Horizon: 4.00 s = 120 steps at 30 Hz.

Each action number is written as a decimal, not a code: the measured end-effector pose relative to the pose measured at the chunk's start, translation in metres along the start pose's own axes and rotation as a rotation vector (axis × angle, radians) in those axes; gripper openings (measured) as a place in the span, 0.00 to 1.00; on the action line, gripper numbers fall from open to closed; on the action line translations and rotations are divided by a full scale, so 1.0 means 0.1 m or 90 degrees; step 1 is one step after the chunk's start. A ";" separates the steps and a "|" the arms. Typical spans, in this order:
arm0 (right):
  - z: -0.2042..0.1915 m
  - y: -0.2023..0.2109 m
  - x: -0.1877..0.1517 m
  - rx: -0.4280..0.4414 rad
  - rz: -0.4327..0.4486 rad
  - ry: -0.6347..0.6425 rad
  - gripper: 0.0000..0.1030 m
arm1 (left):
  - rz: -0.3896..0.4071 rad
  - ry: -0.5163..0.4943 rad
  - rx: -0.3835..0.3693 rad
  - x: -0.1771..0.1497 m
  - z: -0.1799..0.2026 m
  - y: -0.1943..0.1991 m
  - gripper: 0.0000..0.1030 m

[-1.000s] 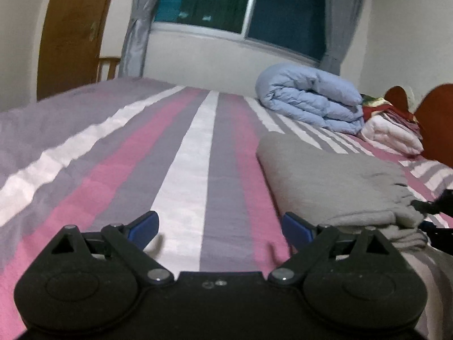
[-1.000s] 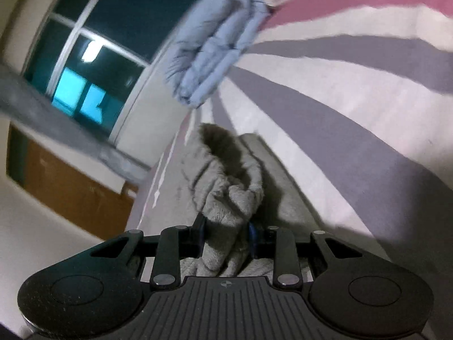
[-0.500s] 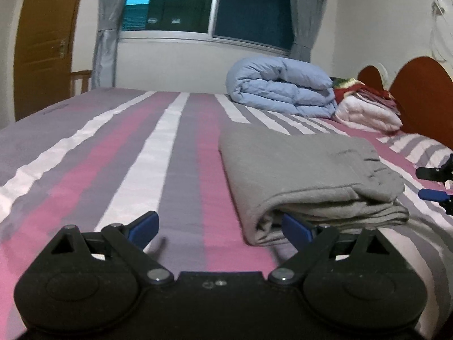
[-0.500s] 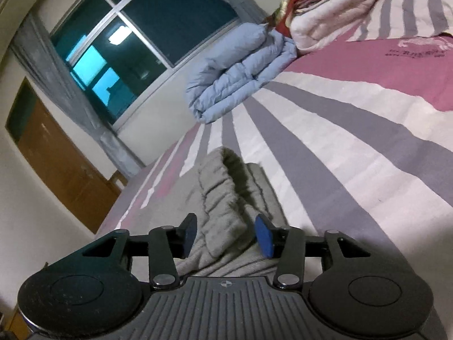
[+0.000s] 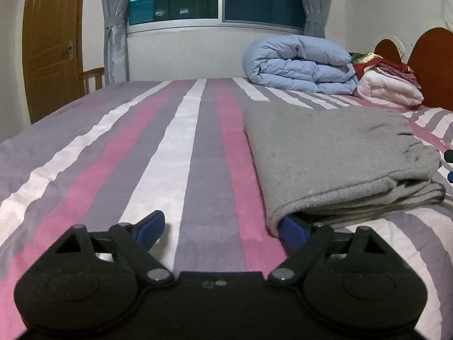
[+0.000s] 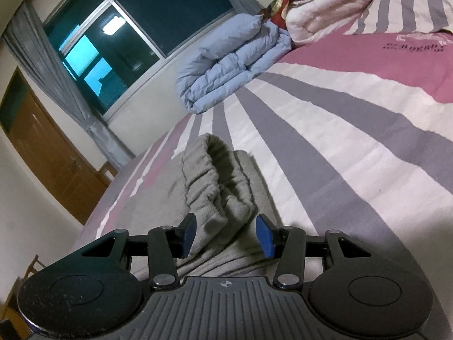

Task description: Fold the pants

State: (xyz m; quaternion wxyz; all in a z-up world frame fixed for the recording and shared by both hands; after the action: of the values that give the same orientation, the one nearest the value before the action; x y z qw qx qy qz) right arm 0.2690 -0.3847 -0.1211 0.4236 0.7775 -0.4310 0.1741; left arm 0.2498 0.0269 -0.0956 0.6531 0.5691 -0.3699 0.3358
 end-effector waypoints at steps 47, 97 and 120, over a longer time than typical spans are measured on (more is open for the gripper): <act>-0.32 -0.83 0.13 -0.079 -0.043 0.245 0.58 | -0.063 0.016 -0.059 0.60 -0.17 -0.73 0.77; 0.28 -1.22 0.56 0.116 -0.200 0.013 0.70 | -0.143 0.249 -0.411 0.61 -0.56 -1.45 0.72; -0.65 -2.72 1.19 0.009 -0.168 0.137 0.87 | -0.124 0.060 -0.196 1.40 -0.79 -2.38 0.93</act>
State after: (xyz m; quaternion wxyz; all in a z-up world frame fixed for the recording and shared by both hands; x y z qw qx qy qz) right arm 0.5651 -0.3207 -0.1464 0.4807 0.8072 -0.2764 0.2022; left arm 0.5321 0.0773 -0.0985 0.7783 0.4794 -0.3292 0.2367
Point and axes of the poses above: each gripper's, at about its wrist camera, not at the fingertips, and y roughly against the way its jaws point, z to its right, x to its top, the point moved 2 cm from there along -y, roughly the way its jaws point, and after that the axes turned 12 degrees about -x, right-handed, at the moved point
